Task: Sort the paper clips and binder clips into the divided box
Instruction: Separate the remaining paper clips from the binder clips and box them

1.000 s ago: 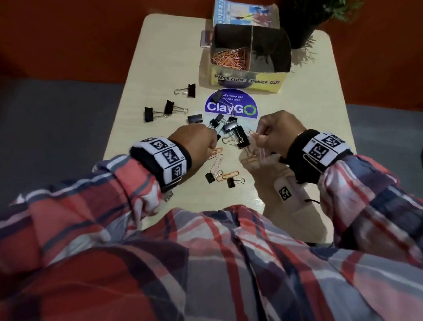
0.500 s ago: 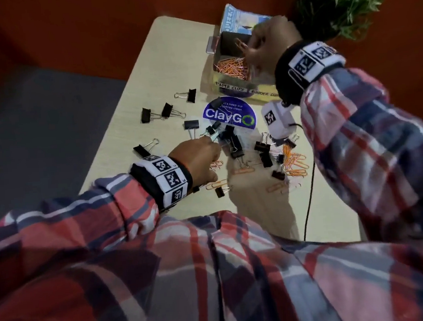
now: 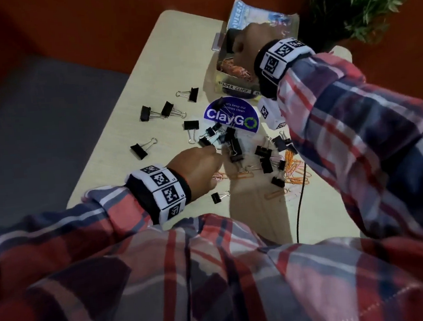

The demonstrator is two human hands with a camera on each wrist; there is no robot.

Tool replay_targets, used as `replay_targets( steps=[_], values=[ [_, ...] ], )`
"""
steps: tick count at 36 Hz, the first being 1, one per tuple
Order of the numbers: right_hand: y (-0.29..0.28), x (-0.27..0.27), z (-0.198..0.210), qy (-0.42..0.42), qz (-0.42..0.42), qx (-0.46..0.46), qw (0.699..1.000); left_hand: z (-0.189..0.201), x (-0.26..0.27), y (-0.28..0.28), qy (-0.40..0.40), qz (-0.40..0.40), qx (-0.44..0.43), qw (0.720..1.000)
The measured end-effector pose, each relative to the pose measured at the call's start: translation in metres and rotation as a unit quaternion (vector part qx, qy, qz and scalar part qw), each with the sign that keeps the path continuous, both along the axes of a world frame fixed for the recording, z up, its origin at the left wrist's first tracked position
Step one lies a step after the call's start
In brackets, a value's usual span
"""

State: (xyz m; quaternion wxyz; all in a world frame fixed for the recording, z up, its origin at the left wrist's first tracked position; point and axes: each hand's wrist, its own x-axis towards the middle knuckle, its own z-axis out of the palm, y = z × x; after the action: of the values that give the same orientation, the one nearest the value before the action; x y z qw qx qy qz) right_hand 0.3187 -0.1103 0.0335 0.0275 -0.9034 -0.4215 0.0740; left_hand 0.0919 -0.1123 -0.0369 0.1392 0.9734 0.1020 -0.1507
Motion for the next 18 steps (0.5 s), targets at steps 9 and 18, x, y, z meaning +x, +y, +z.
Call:
replay_targets(
  steps=[9, 18],
  values=[
    [-0.102, -0.008, 0.002, 0.020, -0.092, 0.110, 0.990, -0.007, 0.005, 0.002, 0.015, -0.068, 0.052, 0.996],
    [-0.202, -0.051, -0.035, 0.090, -0.079, -0.079, 0.990, -0.012, 0.011, 0.001, 0.031, -0.132, 0.100, 0.986]
  ],
)
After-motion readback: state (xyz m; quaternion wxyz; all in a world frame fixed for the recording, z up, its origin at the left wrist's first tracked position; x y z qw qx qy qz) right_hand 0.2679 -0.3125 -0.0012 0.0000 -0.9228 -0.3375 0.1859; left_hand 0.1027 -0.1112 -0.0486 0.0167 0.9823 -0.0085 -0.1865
